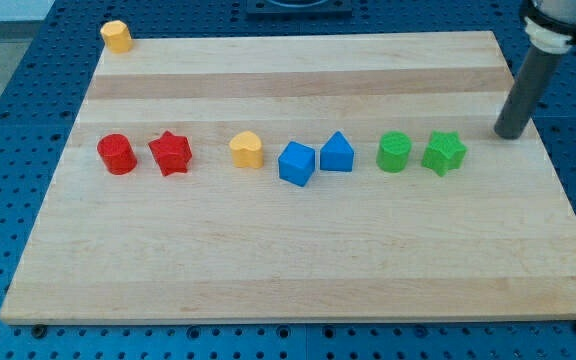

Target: Slightly push the green circle to the upside of blue triangle

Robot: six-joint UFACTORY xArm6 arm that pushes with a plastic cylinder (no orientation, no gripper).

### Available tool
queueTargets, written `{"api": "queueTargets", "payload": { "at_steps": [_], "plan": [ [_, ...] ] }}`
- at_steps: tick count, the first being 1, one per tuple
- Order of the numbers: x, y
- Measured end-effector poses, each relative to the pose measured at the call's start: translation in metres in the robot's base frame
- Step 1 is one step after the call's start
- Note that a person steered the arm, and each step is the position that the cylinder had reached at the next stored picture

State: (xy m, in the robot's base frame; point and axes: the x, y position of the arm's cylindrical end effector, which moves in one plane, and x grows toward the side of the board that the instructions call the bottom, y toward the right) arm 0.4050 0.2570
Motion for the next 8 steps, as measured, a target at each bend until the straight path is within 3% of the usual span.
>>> {"api": "queueTargets", "payload": {
  "at_steps": [3,8],
  "plan": [
    [0.049,-0.008],
    [0.055,-0.104]
  ]
}}
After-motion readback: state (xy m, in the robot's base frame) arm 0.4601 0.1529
